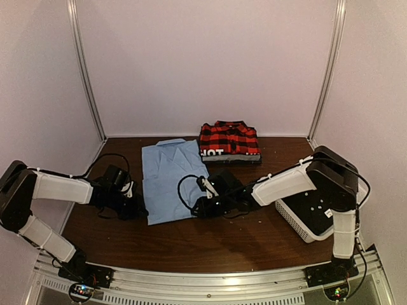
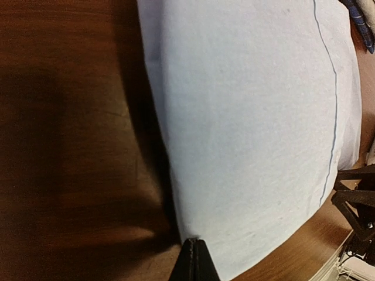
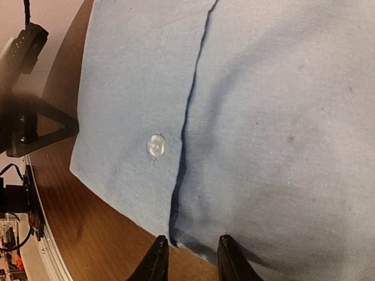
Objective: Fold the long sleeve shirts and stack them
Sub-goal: Smooth out the 2/3-rectangle-folded shirt at the center of the board.
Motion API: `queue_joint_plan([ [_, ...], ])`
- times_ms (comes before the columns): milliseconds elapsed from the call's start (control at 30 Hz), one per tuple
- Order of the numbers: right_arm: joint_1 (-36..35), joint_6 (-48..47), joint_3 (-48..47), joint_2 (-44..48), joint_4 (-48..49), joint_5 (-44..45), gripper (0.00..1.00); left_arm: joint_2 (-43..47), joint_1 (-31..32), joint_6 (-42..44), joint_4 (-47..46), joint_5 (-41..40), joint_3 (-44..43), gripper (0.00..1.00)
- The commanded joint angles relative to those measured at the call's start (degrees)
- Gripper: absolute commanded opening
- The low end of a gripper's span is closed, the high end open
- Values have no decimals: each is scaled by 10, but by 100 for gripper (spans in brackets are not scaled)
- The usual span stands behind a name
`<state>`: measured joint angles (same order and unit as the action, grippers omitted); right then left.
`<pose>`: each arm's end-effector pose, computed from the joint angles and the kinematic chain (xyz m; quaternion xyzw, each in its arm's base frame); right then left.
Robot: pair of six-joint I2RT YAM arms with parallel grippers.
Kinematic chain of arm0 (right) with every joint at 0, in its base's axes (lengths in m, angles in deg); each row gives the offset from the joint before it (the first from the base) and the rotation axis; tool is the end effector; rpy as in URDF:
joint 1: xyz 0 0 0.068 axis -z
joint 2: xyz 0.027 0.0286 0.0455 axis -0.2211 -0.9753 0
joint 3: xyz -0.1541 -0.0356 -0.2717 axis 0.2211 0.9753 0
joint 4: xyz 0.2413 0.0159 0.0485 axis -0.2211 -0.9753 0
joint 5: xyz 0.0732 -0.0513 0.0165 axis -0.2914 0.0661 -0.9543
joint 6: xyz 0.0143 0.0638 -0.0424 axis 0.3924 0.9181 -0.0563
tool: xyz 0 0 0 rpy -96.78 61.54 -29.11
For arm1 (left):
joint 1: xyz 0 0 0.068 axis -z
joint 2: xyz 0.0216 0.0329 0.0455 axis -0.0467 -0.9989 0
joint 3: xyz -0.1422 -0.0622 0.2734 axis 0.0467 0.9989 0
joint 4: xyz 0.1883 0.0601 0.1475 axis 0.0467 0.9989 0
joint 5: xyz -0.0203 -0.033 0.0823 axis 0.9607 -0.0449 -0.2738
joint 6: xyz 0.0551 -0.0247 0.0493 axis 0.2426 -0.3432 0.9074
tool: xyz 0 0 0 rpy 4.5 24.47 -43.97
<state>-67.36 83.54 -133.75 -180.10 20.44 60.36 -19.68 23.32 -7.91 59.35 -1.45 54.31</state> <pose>0.2477 0.3855 0.1567 -0.1935 0.8873 0.3864 0.1614 0.2106 -0.1255 0.1623 -0.1367 0.9435 -0.2769 0.1203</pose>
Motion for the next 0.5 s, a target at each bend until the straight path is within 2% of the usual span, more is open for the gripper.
queue_joint_plan([
  [0,33,63,92,45,64,-28,31,-4,2,10,1,-18,-1,0],
  [167,50,102,148,80,124,-55,31,3,2,13,1,-3,-1,0],
  [300,49,109,147,82,131,-61,31,41,12,22,-5,25,-20,0],
  [467,44,88,124,100,91,-48,31,43,58,12,4,28,-62,0],
])
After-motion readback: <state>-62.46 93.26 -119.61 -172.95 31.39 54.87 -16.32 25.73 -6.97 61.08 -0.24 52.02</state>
